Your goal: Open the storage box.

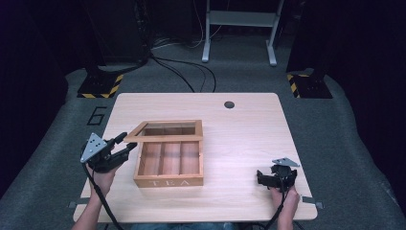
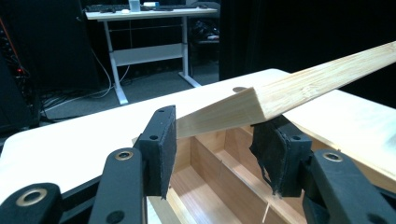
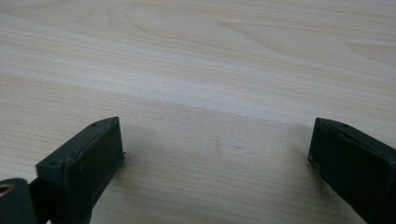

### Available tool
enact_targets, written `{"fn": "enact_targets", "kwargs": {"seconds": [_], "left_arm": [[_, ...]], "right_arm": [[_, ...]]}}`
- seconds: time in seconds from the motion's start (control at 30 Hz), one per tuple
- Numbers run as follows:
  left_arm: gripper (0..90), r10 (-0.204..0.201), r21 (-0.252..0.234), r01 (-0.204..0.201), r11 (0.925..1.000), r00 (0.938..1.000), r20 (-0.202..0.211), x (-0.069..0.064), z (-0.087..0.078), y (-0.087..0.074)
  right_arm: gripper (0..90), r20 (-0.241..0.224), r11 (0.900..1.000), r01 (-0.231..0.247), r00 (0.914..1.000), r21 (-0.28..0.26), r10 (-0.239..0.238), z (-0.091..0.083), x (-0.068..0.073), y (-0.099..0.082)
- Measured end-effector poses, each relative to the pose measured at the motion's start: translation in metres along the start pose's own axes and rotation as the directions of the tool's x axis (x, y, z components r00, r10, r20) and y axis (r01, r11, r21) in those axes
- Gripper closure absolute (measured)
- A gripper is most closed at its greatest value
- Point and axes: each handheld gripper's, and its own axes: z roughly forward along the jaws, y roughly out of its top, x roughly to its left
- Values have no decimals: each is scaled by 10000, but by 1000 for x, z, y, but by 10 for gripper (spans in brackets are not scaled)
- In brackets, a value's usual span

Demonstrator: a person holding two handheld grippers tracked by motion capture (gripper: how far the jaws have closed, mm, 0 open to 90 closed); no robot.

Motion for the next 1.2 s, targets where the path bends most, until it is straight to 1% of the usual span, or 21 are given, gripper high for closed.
{"fn": "enact_targets", "kwargs": {"seconds": [0.17, 0.33, 0.47, 0.57, 0.6, 0.67, 0.73, 0.9, 0.93, 0.97, 1.0, 1.03, 1.07, 1.1, 1.17, 1.2], "left_arm": [[476, -54, 48, 54, 10000, 9999, 99, -2, -3, -10], [450, -62, 57, 60, 10000, 9993, 373, -2, -4, -21], [427, -185, 72, 181, 9998, 9983, 558, -2, -5, -30], [412, -259, 88, 255, 9996, 9979, 599, -3, -5, -37], [411, -215, 161, 204, 9997, 9976, 656, -3, -6, -39], [399, -232, 143, 222, 9997, 9974, 682, -4, -6, -43], [395, -297, 218, 282, 9994, 9967, 759, -5, -6, -46], [389, -278, 415, 241, 9988, 9955, 906, -7, -7, -54], [389, -274, 486, 227, 9986, 9947, 992, -7, -7, -55], [386, -273, 519, 223, 9984, 9949, 975, -7, -7, -57], [383, -329, 475, 283, 9985, 9945, 991, -7, -7, -59], [382, -385, 600, 325, 9977, 9940, 1021, -7, -8, -60], [378, -421, 577, 364, 9977, 9941, 1003, -8, -7, -62], [373, -451, 755, 367, 9965, 9926, 1126, -7, -6, -65], [358, -447, 840, 353, 9958, 9926, 1131, -6, -6, -66], [355, -501, 802, 409, 9959, 9919, 1166, -7, -4, -68]], "right_arm": [[27, -1, 10000, -28, 10000, 12, 28, 0, 0, 0], [27, -2, 10000, 15, 10000, -2, -15, 0, 0, 0], [26, 0, 10000, 15, 10000, -3, -15, 0, 0, 0], [27, -1, 10000, -26, 10000, 11, 26, 0, 0, 0], [26, -4, 10000, 25, 10000, -7, -25, 0, 0, 0], [27, -2, 10000, -32, 10000, 11, 32, 0, 0, 0], [26, 3, 10000, -46, 10000, 18, 46, 0, 0, 0], [26, -2, 10000, -9, 10000, 6, 9, 0, 0, 0], [28, -2, 10000, 12, 10000, -6, -12, 0, 0, 0], [29, 10, 10000, 12, 10000, -10, -12, 0, 0, 0], [29, 8, 10000, 7, 10000, -5, -7, 0, 0, 0], [29, 4, 10000, 8, 10000, -13, -8, 0, 0, 0], [29, 8, 10000, 9, 10000, -6, -9, 0, 0, 0], [29, 10, 10000, 10, 10000, -8, -10, 0, 0, 0], [29, -10, 10000, 3, 10000, -9, -3, 0, 0, 0], [29, -5, 10000, 8, 10000, -27, -8, 0, 0, 0]]}}
